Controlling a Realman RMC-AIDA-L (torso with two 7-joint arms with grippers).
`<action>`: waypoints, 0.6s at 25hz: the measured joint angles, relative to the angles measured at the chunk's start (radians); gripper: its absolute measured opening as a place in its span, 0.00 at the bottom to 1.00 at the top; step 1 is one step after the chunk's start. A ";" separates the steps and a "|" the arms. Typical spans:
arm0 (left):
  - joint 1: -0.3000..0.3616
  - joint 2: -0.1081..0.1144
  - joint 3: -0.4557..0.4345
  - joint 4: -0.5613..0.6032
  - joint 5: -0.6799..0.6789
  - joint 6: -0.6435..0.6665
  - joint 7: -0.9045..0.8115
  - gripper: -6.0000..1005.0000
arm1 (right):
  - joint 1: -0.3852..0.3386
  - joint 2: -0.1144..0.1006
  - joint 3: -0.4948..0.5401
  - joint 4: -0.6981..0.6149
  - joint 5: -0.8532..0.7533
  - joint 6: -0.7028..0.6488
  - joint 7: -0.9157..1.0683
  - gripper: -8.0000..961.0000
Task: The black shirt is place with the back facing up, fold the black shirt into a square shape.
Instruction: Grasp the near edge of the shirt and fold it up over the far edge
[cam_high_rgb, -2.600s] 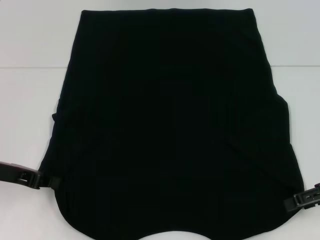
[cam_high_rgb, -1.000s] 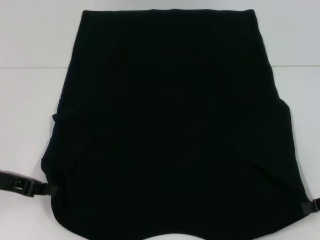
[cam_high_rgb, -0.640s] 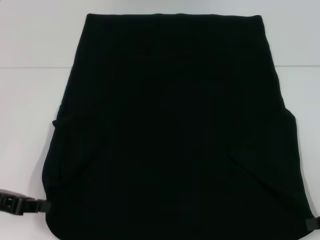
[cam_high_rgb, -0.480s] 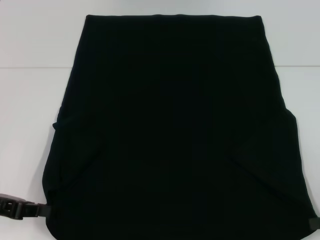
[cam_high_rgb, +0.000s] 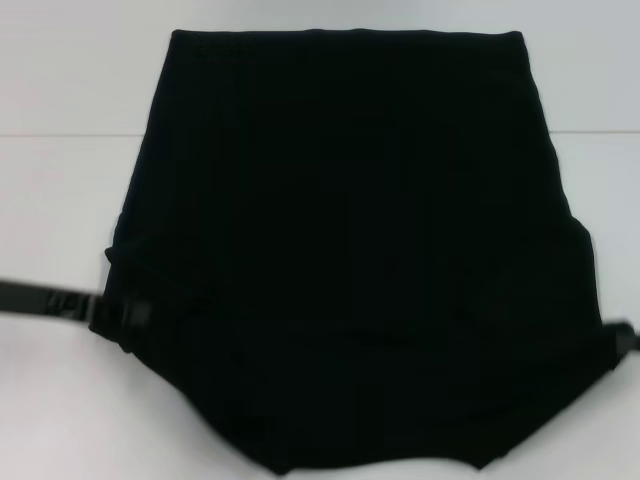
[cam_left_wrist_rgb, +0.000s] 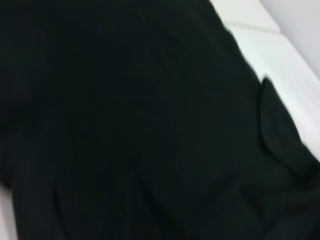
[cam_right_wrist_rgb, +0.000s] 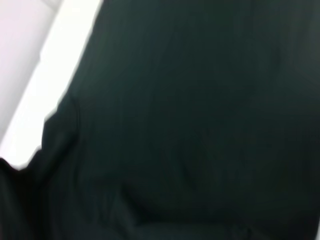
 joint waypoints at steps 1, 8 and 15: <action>-0.020 0.006 0.000 -0.025 -0.003 -0.031 -0.001 0.09 | 0.011 -0.004 0.000 0.010 0.018 0.018 -0.006 0.17; -0.161 0.021 0.008 -0.140 -0.050 -0.269 -0.006 0.09 | 0.134 -0.030 -0.008 0.109 0.098 0.225 -0.039 0.18; -0.266 0.026 0.015 -0.218 -0.124 -0.504 0.006 0.10 | 0.255 -0.041 -0.008 0.188 0.105 0.481 -0.050 0.20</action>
